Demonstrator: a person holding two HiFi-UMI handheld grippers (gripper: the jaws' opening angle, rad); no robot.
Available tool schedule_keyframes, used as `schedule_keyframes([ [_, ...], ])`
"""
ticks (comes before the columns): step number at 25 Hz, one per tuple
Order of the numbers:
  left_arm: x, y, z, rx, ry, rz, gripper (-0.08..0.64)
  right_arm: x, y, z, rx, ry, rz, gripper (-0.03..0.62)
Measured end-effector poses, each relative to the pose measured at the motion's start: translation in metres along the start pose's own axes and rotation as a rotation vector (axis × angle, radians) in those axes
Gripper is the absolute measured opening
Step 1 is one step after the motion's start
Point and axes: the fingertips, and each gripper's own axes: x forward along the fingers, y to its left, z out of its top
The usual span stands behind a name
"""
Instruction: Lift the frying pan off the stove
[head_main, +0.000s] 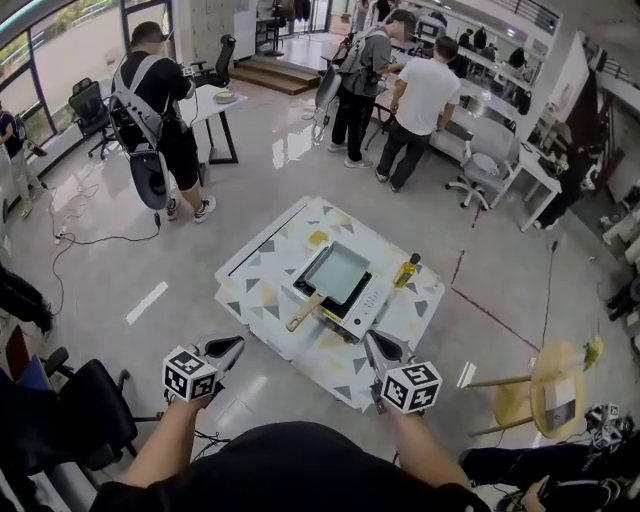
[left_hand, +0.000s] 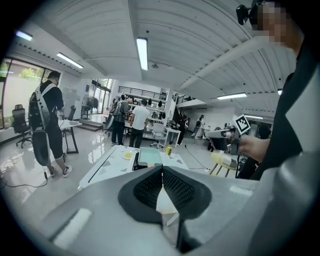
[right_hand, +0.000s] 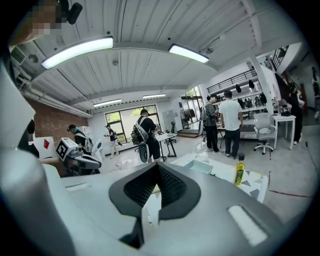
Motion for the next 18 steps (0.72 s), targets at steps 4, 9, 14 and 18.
schedule_keyframes([
  [4,0.017,0.001,0.009,0.018,0.013,-0.021,0.008,0.008,-0.011,0.009,0.002,-0.004,0.0,0.029],
  [9,0.029,0.019,0.015,0.018,0.013,-0.036,0.008,0.017,-0.027,0.014,0.008,-0.012,-0.038,0.029],
  [14,0.045,0.044,0.021,0.02,0.03,-0.079,0.008,0.031,-0.036,0.02,0.025,-0.021,-0.09,0.029],
  [18,0.066,0.076,0.034,0.038,0.054,-0.14,0.008,0.049,-0.045,0.027,0.05,-0.045,-0.163,0.029],
])
